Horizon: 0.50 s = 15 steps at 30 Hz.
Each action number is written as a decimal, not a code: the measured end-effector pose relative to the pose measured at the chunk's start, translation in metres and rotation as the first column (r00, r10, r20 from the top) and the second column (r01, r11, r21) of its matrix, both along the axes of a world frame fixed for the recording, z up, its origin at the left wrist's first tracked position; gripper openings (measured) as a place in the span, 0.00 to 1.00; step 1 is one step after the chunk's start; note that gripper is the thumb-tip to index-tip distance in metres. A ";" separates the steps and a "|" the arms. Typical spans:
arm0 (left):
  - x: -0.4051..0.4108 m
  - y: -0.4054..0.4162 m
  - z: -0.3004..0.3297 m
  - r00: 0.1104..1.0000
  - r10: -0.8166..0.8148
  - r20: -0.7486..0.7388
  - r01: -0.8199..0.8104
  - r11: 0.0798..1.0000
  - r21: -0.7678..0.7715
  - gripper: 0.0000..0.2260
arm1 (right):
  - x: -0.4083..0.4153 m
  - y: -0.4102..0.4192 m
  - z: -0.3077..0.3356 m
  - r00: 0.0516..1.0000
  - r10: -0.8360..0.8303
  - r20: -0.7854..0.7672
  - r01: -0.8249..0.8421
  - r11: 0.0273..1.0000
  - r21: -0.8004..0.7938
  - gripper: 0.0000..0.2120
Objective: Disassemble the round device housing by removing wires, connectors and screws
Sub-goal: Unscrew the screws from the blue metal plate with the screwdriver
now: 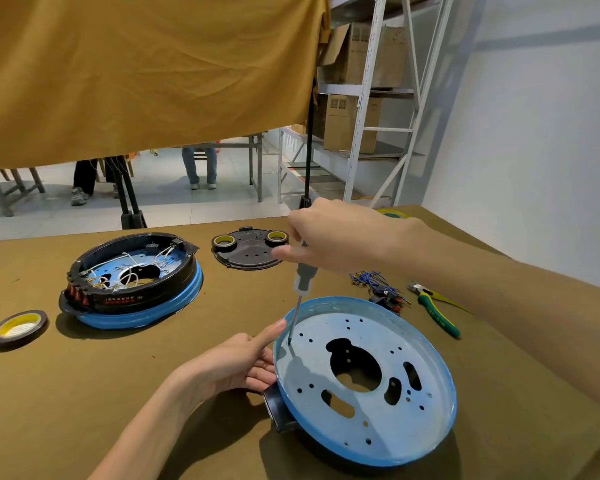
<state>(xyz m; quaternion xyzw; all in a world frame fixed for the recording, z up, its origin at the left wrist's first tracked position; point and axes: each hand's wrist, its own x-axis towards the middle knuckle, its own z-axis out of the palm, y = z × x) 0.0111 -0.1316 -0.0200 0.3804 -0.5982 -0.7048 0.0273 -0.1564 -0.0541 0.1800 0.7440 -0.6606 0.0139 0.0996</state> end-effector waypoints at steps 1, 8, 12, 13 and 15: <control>0.000 0.000 0.001 1.000 -0.001 0.000 0.001 1.000 0.001 0.45 | -0.001 -0.001 0.000 1.000 0.018 0.024 -0.017 1.000 -0.002 0.19; 0.000 0.002 0.002 1.000 0.002 -0.001 -0.002 1.000 -0.006 0.49 | 0.003 0.005 0.007 0.980 0.078 0.183 -0.103 0.986 0.134 0.21; 0.001 0.004 0.005 1.000 0.000 -0.011 0.000 1.000 0.001 0.40 | 0.007 0.001 0.001 0.995 0.001 -0.100 -0.008 0.998 -0.064 0.23; 0.001 0.004 0.006 1.000 0.003 -0.009 -0.003 1.000 0.001 0.39 | 0.007 0.000 0.004 1.000 0.029 -0.006 -0.029 1.000 -0.005 0.18; 0.001 0.006 0.007 1.000 0.007 0.001 -0.007 1.000 -0.005 0.39 | 0.005 0.002 0.012 0.975 0.042 0.217 -0.080 0.982 0.172 0.12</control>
